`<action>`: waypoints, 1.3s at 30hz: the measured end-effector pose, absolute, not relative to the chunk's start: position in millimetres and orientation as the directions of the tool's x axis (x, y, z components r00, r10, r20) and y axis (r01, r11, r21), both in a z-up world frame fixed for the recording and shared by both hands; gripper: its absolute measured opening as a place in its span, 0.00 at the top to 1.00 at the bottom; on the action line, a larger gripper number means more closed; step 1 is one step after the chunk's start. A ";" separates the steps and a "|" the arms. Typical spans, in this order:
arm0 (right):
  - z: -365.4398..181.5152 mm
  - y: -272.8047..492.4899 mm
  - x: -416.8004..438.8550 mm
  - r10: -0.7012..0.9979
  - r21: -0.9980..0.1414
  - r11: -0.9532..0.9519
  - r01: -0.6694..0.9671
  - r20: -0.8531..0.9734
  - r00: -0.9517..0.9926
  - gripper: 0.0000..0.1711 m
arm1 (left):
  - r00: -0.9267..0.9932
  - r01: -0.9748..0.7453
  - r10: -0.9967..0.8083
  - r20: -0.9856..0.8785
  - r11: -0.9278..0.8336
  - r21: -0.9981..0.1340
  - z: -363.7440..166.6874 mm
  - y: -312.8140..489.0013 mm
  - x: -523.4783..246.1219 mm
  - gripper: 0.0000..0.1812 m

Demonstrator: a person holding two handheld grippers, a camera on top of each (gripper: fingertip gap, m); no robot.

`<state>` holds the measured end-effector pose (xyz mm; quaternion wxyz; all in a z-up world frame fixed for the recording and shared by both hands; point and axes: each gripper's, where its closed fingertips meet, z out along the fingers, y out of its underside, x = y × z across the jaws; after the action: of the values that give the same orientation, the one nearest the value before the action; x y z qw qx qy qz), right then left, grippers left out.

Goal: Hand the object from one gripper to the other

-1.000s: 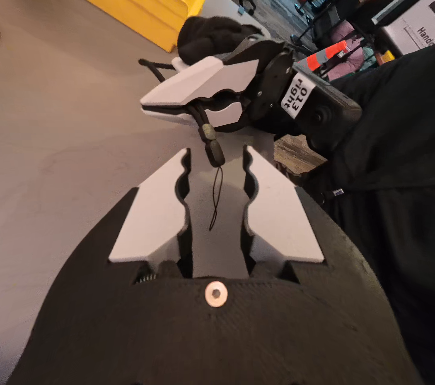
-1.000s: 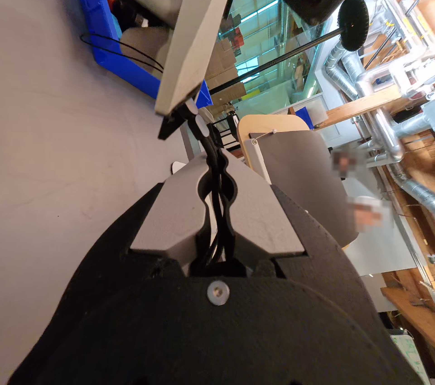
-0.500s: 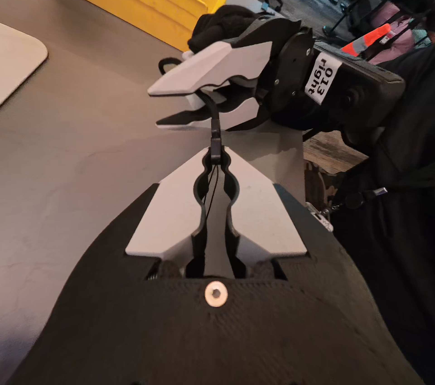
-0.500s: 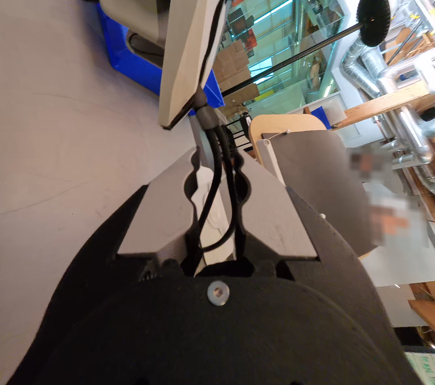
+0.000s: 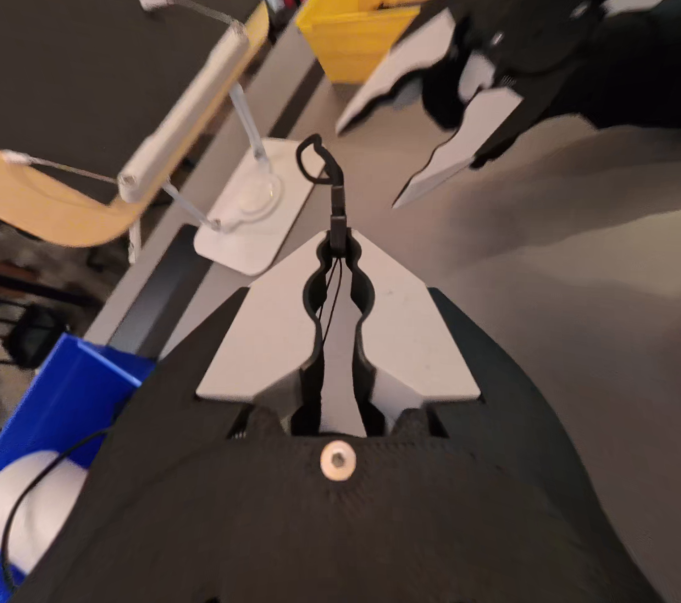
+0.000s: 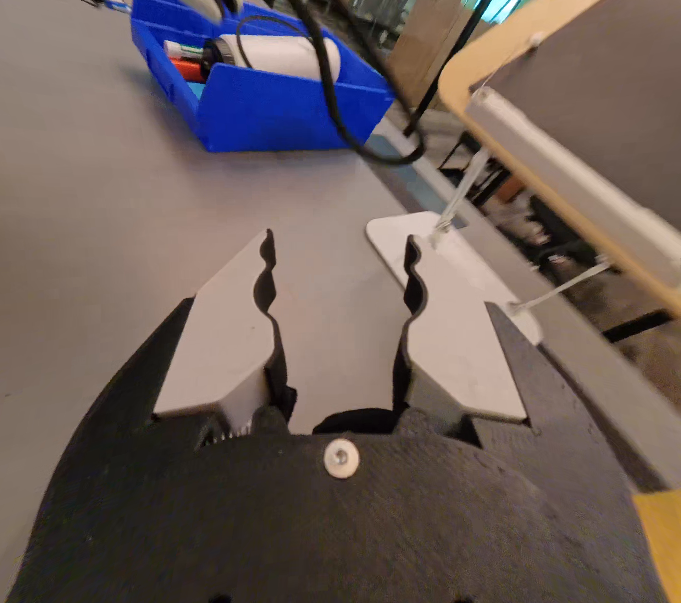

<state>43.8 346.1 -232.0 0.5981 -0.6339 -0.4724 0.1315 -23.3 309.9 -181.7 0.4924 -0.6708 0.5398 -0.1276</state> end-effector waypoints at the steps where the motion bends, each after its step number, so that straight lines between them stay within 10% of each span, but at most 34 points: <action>1: -237.9 344.3 41.5 0.794 -0.903 0.113 0.415 0.333 0.508 0.64 | 0.387 -0.570 -0.846 -0.367 0.093 -0.816 -173.3 307.3 -20.0 0.98; 7: -207.6 297.6 10.0 0.965 -0.993 -0.116 -0.011 -0.116 0.235 0.69 | 0.355 -0.381 -0.839 -0.412 0.272 -0.884 -128.0 281.8 5.4 0.98; 19: -126.2 251.4 24.7 0.989 -0.929 0.087 -0.360 0.036 0.145 0.90 | 0.227 -0.246 -0.937 -0.264 0.207 -0.947 -155.4 257.4 45.6 0.98; 30: -135.4 253.9 20.7 0.983 -0.954 0.116 -0.275 0.071 0.171 0.98 | 0.194 -0.232 -0.970 -0.145 0.098 -0.968 -171.2 259.1 48.4 0.97; 33: -135.3 260.5 23.9 0.959 -0.954 0.190 -0.231 0.130 0.253 0.98 | 0.208 -0.278 -0.975 -0.079 0.018 -0.960 -183.0 266.5 44.5 0.80; 39: -160.0 286.4 26.7 0.694 -0.821 0.508 0.260 0.569 0.442 0.98 | 0.296 -0.244 -0.955 -0.023 -0.053 -0.968 -169.2 279.4 17.7 0.70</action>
<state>26.7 286.4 -160.0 0.7059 -0.4717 -0.5056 0.1535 17.7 279.4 -169.2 0.4988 -0.6318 0.4743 -0.3565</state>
